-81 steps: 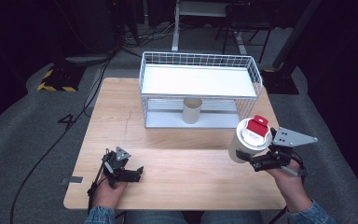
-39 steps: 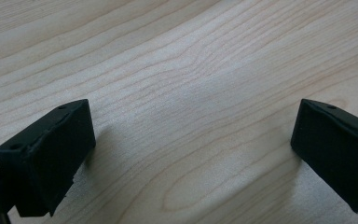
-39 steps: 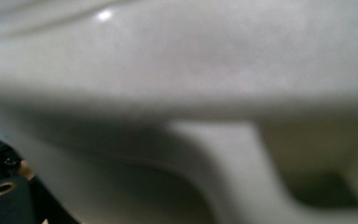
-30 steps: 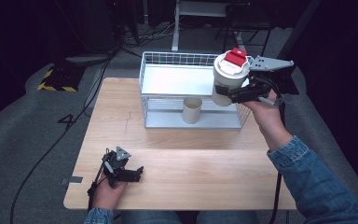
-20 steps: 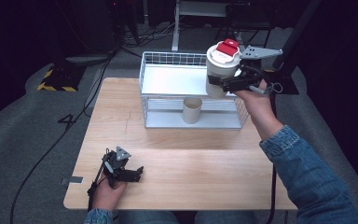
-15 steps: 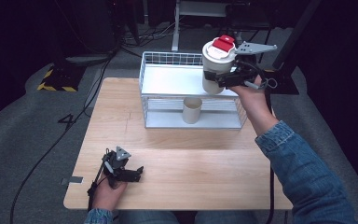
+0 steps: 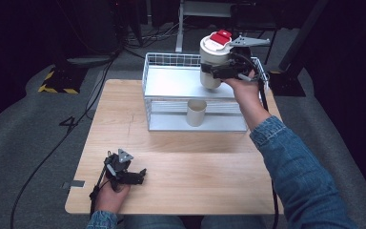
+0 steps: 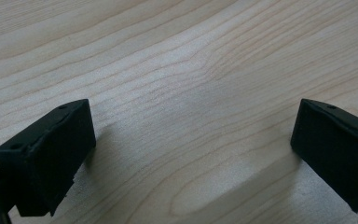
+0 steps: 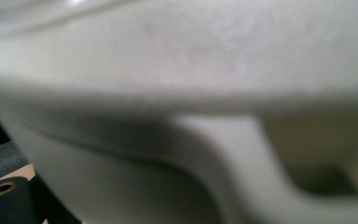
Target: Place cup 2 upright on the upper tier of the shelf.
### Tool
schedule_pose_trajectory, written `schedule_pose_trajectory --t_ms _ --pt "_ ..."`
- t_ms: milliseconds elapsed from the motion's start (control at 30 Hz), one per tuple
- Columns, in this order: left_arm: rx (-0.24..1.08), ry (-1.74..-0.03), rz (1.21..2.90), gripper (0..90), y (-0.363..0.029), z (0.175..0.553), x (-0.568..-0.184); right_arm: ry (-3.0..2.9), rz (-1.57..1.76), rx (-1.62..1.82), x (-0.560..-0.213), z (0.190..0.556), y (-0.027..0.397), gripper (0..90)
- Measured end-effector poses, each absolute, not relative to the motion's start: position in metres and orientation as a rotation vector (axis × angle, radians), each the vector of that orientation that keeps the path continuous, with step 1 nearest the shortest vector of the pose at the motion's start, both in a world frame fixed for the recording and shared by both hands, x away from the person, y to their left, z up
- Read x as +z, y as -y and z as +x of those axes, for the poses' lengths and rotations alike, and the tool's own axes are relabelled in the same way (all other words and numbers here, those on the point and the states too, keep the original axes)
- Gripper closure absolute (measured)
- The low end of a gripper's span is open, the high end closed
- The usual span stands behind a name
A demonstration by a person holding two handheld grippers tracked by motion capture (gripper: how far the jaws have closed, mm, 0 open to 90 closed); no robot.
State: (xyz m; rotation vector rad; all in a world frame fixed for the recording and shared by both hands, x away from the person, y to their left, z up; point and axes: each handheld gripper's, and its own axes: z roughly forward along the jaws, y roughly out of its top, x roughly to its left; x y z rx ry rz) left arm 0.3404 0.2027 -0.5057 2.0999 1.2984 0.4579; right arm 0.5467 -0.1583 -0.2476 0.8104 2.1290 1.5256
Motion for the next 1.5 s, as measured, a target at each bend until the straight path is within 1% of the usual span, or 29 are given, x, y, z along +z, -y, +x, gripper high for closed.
schedule_pose_trajectory --t_ms 500,867,1500 --pt "0.457 -1.3 2.098 0.3 -0.203 0.34 -0.506 -2.102 0.893 1.522 -0.268 0.568 0.15 8.8" --pt "0.46 -1.299 2.099 0.3 -0.203 0.34 -0.506 -2.094 0.917 1.535 -0.278 0.569 0.15 8.8" --pt "0.459 -1.299 2.099 0.3 -0.203 0.34 -0.506 -2.098 0.886 1.548 -0.28 0.568 0.152 8.4"
